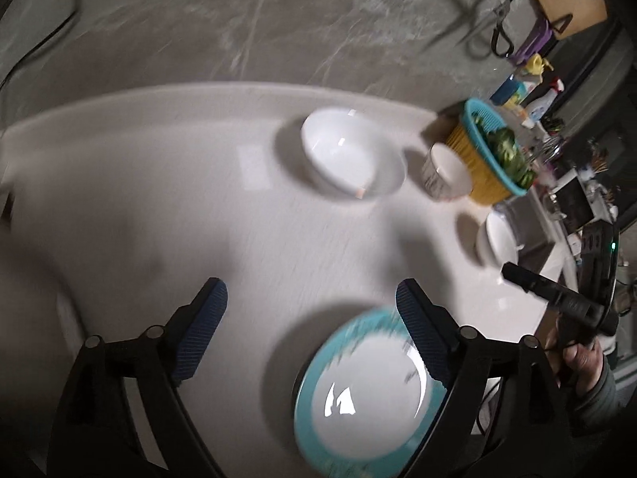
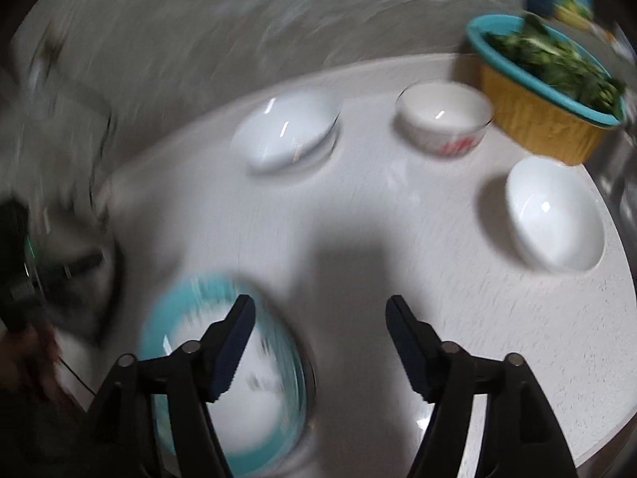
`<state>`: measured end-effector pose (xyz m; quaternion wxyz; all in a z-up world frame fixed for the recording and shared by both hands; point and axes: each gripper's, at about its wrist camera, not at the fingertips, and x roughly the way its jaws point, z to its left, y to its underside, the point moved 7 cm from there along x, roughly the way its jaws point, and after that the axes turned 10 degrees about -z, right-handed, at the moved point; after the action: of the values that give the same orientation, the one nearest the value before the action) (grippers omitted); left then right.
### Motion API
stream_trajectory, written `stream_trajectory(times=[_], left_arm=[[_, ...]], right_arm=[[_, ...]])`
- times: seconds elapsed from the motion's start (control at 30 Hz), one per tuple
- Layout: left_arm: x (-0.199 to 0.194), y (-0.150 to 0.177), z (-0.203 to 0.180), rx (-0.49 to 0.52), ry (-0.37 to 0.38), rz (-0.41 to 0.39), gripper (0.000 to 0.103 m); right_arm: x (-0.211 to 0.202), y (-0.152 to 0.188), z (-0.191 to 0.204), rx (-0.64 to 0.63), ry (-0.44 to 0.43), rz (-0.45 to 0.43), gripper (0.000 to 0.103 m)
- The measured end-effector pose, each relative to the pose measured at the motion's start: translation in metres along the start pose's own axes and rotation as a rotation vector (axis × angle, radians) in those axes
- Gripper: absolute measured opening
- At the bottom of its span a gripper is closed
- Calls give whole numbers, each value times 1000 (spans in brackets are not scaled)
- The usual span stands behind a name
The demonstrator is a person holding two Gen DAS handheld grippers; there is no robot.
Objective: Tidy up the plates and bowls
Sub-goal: 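Move both grippers to the rim of the large white bowl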
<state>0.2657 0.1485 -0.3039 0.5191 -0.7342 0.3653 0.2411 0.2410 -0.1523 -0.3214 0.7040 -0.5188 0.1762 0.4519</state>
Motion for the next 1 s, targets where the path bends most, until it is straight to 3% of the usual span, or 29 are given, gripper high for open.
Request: stream_trajectory(times=[0.13, 0.3, 0.5, 0.6, 1.0], left_arm=[[34, -52, -6, 68, -31, 7, 88], [111, -94, 6, 51, -51, 108, 89], [171, -104, 16, 39, -46, 166, 90], [189, -106, 23, 28, -46, 167, 103], [234, -96, 32, 64, -78, 197, 103]], right_arm=[[8, -60, -1, 80, -48, -28, 80], [64, -108, -5, 111, -1, 26, 82], [138, -111, -15, 190, 11, 128, 82], [162, -106, -16, 188, 29, 150, 82], [199, -104, -10, 141, 39, 173, 83]])
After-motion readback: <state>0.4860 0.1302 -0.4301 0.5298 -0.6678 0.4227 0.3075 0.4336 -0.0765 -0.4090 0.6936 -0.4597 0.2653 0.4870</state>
